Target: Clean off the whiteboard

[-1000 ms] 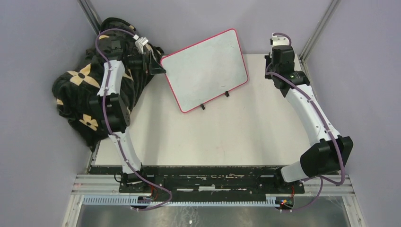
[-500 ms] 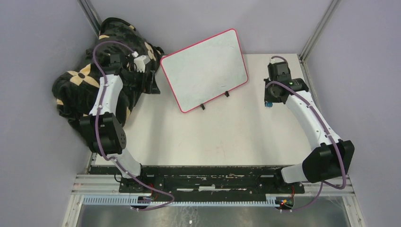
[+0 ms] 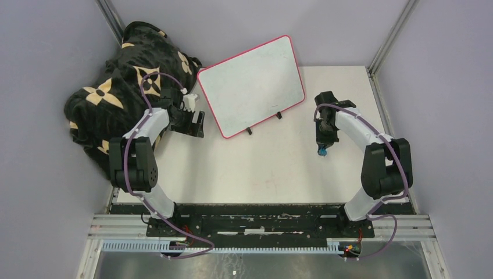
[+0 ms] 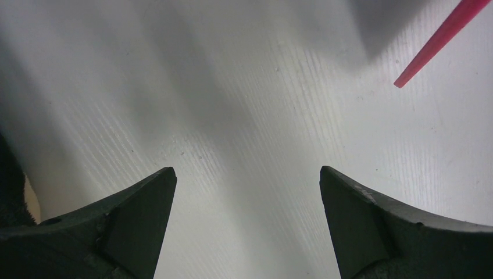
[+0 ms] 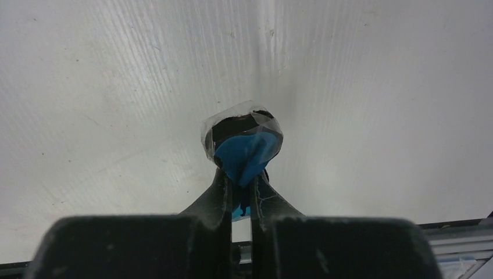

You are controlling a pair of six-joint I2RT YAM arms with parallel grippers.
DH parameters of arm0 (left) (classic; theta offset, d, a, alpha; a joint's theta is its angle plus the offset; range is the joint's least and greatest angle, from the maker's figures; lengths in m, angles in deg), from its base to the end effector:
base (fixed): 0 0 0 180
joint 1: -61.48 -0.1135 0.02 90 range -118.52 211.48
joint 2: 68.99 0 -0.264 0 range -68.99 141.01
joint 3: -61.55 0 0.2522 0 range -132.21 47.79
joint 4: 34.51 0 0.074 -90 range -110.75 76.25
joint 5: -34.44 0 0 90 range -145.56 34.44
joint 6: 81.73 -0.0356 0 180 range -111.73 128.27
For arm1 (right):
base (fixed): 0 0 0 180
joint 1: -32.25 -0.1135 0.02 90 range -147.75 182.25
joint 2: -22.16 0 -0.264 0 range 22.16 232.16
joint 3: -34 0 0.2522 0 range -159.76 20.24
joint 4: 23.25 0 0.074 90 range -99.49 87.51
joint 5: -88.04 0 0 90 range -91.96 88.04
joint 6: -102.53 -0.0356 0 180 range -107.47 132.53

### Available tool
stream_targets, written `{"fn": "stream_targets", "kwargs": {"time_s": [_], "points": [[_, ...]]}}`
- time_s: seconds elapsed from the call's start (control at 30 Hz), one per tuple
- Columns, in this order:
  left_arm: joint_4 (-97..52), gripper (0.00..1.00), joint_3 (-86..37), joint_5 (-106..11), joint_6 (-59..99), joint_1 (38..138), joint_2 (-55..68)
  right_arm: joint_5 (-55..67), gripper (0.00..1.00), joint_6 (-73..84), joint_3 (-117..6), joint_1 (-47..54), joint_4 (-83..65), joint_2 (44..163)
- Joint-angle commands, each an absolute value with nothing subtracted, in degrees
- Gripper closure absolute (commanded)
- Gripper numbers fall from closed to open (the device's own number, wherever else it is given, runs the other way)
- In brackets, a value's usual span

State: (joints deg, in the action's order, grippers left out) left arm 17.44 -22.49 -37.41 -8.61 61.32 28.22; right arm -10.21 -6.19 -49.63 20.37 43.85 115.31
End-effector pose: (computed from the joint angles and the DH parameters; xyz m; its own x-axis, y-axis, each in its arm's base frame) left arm 0.3441 -0.0101 0.2201 -0.8308 0.2736 -0.4846 0.3863 0.9104 -0.1483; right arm 0.3030 0.0585 0.2291 -0.9566 0.1233 -0.2640 0.1434 0.9880 -0.0579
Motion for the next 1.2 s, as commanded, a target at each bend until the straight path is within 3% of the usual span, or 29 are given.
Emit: {"fn": "stream_targets", "kwargs": {"time_s": [0.0,0.17,0.3,0.67,0.93,1.17], "points": [[12.5,0.01,-20.3,-37.0,-5.8,61.2,25.1,-7.5,0.87,-7.1,-48.2,20.3,41.5,117.7],[12.4,0.01,-19.2,-37.1,-5.9,61.8,24.1,-5.1,0.66,-7.2,-47.3,20.3,40.8,120.0],[12.7,0.01,-18.7,-37.2,-5.9,62.0,23.7,-4.3,0.57,-7.2,-46.5,20.3,40.2,119.7],[13.0,0.01,-19.2,-36.5,-4.6,63.0,22.4,-4.0,0.52,-7.3,-44.8,20.3,40.3,116.2],[8.4,0.01,-16.3,-40.3,-0.9,63.0,17.4,-9.6,0.49,-7.3,-42.0,20.3,39.1,101.9],[-1.5,0.01,-10.6,-47.3,4.2,63.0,11.1,-12.3,0.39,-7.5,-41.7,20.3,36.1,92.2]]}}
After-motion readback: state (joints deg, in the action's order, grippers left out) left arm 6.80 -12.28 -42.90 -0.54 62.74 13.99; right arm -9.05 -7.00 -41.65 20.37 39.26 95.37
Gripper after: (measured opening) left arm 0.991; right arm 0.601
